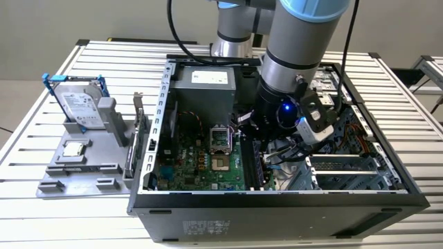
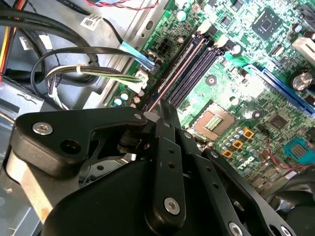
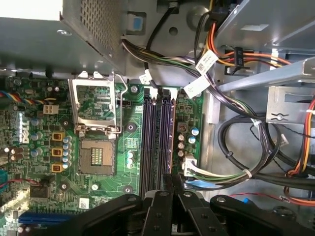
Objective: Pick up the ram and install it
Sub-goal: 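Press down the ram until it locks into place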
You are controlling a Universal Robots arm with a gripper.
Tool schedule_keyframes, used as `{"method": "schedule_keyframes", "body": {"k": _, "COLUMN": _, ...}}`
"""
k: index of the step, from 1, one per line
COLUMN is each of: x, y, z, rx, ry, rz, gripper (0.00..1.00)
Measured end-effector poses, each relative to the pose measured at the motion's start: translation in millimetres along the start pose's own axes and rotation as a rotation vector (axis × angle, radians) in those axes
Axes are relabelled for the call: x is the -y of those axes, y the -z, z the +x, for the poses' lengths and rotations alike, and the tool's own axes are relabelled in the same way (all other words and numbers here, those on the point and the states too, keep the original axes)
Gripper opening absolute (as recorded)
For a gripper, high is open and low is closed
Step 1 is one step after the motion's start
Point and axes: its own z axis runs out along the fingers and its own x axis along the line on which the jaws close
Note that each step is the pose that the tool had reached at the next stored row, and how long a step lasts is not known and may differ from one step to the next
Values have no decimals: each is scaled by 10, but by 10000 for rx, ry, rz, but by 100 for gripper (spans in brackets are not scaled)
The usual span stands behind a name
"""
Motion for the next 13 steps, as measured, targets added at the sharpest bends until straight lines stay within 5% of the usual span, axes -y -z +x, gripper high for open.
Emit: {"method": "schedule_keyframes", "body": {"k": 13, "x": -1, "y": -1, "z": 2, "rx": 17, "ry": 1108, "rz": -16, "gripper": 0}}
